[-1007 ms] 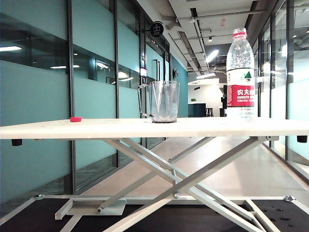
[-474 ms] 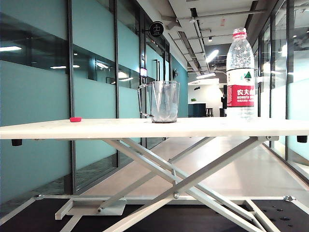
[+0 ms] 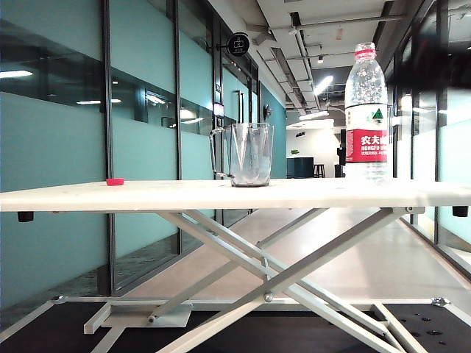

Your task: Pick up the mineral water bottle on the table and pour water into the mug until it's half full.

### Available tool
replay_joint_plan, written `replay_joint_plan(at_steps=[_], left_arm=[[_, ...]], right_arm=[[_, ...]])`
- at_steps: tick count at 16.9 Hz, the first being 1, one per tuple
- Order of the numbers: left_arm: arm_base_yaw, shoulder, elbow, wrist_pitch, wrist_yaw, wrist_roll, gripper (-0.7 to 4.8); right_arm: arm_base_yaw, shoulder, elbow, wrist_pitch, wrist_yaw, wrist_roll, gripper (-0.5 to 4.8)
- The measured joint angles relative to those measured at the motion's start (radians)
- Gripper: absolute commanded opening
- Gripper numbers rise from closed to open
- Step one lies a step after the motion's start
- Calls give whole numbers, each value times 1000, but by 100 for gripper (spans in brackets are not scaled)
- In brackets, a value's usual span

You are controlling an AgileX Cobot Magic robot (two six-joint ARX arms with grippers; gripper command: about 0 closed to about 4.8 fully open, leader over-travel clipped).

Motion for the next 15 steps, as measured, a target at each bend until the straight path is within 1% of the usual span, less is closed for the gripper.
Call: replay_joint_plan(at_steps=[2, 3, 4, 5, 7, 9, 15], left_arm=[[0, 0, 0, 1, 0, 0, -5], [0, 0, 0, 0, 0, 0, -5], [0, 0, 0, -3, 1, 0, -5], [0, 0, 0, -7, 1, 0, -5], [0, 0, 0, -12, 2, 0, -5], [0, 0, 0, -13, 2, 3, -5], [0, 0, 0, -24, 3, 3, -5]], right_arm=[[-27, 164, 56, 127, 0, 0, 479], [-38, 237, 98, 163, -1, -1, 479], [-48, 308, 142, 189, -13, -1, 479], [-58, 397, 216, 203, -56, -1, 479], [-60, 484, 290, 205, -76, -1, 479], [-64, 568, 372, 210, -117, 0, 479], [-64, 737, 536, 206, -134, 0, 479]])
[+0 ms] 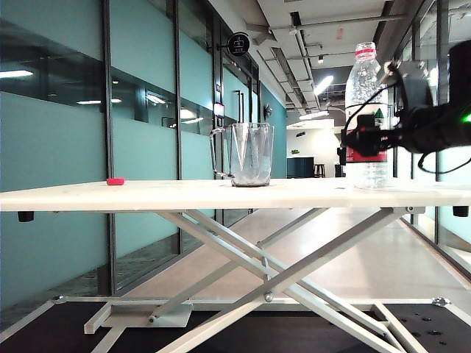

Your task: Pick up the mineral water bottle on the table and pour water into the mug until it's half full.

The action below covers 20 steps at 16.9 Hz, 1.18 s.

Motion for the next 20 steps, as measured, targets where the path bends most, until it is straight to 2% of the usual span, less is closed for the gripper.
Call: replay_joint_plan(at_steps=[4, 5, 8, 9, 12, 14, 16, 18, 20], left_arm=[[0, 0, 0, -22, 1, 0, -5], [0, 0, 0, -29, 1, 5, -5], [0, 0, 0, -47, 1, 16, -5], [0, 0, 0, -49, 1, 16, -5], [0, 0, 0, -50, 1, 16, -5], [1, 0, 0, -50, 1, 16, -5], [1, 0, 0, -51, 1, 16, -5], [1, 0, 0, -50, 1, 16, -5], [1, 0, 0, -51, 1, 16, -5]], right_arm=[[0, 35, 69, -4, -6, 1, 479], [0, 39, 76, -7, -6, 2, 422], [0, 39, 76, -8, -23, 5, 202], [0, 40, 75, -9, -29, 4, 175], [0, 39, 75, -10, -58, -11, 175], [5, 8, 73, -74, -59, -29, 175], [37, -62, 73, -238, -12, -157, 175], [71, -111, 73, -327, 55, -286, 175], [124, -151, 83, -418, 192, -454, 175]])
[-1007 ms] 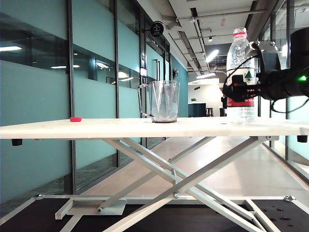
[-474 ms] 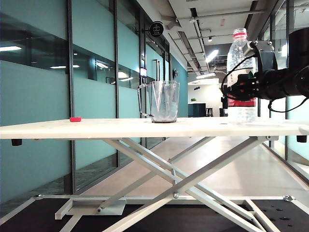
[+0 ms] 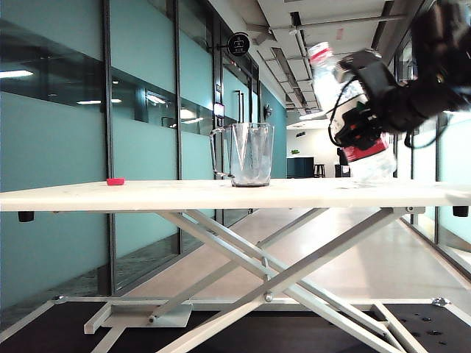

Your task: Pick up the mineral water bottle on the table and pour water into the mug until it's half full.

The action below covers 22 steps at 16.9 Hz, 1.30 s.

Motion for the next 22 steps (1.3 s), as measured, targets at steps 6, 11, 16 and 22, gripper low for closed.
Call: replay_joint_plan(at_steps=[6, 11, 16, 22], left_arm=[[0, 0, 0, 0, 0, 1, -5], [0, 0, 0, -1, 0, 21, -5], [0, 0, 0, -1, 0, 25, -5], [0, 0, 0, -1, 0, 26, -5]], right_arm=[[108, -1, 224, -298, 281, -280, 175], [144, -2, 260, -317, 447, -607, 175], [164, -1, 260, -321, 500, -766, 175], [166, -1, 260, -321, 532, -930, 175]])
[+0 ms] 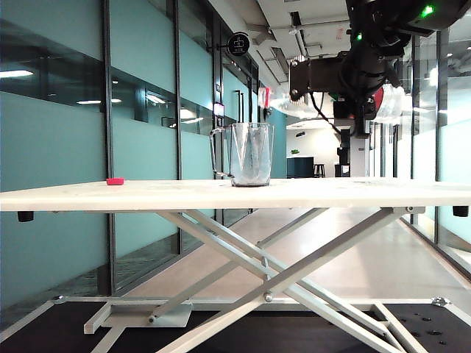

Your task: Pick up the mineral water bottle on the table and pour water into the mug until it's half full.

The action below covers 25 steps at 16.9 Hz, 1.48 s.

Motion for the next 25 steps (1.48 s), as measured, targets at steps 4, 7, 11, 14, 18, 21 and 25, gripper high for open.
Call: replay_joint_plan(at_steps=[4, 7, 11, 14, 18, 21, 25], left_arm=[[0, 0, 0, -3, 0, 0, -5], [0, 0, 0, -16, 0, 0, -5], [0, 0, 0, -21, 0, 0, -5], [0, 0, 0, -22, 0, 0, -5], [0, 0, 0, -22, 0, 4, -5], [0, 0, 0, -22, 0, 15, -5], [0, 0, 0, -22, 0, 15, -5]], right_arm=[[0, 0, 0, 11, 19, -99, 175], [0, 0, 0, 15, 34, -142, 175], [0, 0, 0, 17, 56, -172, 175], [0, 0, 0, 49, 68, -182, 175], [0, -1, 0, 52, 72, -200, 175], [0, -1, 0, 53, 71, -201, 175], [0, -1, 0, 53, 71, -199, 175]])
